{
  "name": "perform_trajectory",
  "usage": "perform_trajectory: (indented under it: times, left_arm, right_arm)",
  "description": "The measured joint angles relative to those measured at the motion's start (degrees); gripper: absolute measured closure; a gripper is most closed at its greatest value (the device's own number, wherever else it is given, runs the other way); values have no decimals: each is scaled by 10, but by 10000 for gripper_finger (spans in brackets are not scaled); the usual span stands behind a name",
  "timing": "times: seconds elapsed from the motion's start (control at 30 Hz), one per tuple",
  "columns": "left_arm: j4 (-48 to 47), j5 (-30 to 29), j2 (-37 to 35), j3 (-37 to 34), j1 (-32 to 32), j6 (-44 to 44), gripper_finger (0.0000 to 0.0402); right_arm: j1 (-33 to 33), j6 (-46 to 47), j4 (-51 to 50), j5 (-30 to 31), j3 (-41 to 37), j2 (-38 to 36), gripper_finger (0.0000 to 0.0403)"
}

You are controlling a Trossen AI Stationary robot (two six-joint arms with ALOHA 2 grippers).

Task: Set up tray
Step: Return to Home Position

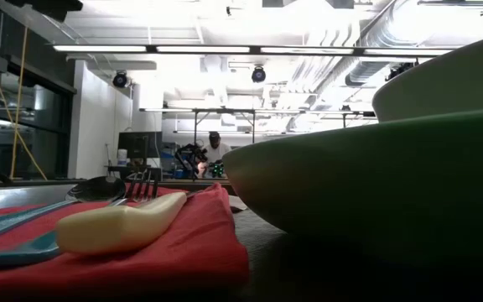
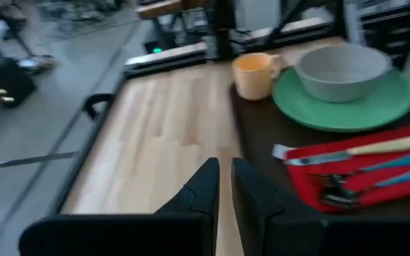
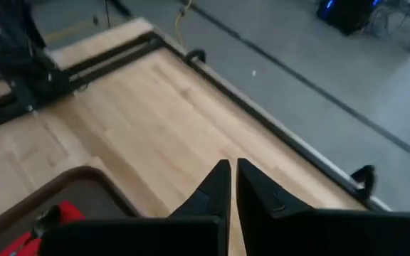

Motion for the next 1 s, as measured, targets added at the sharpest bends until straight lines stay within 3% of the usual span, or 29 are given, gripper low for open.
perform_trajectory:
  times: [0.2, 0.3, 0.53, 0.73, 0.87, 1.0]
  left_arm:
    - [32, -55, -39, -34, 0, 1, 335]
    - [108, -43, -93, -92, 0, -10, 335]
    - [318, -30, -202, -252, 0, -2, 335]
    - [434, -38, -205, -333, 0, -2, 335]
    - [455, -48, -203, -347, 7, 8, 335]
    - [456, -26, -203, -347, 58, 18, 335]
  right_arm:
    - [69, 80, 11, 84, -221, -234, 403]
    - [101, 78, 103, 90, -363, -366, 403]
    - [107, -104, 405, 51, -641, -613, 402]
    - [106, -267, 700, 22, -842, -791, 402]
    - [105, -350, 794, 11, -937, -871, 402]
    - [105, -368, 850, 16, -1004, -941, 402]
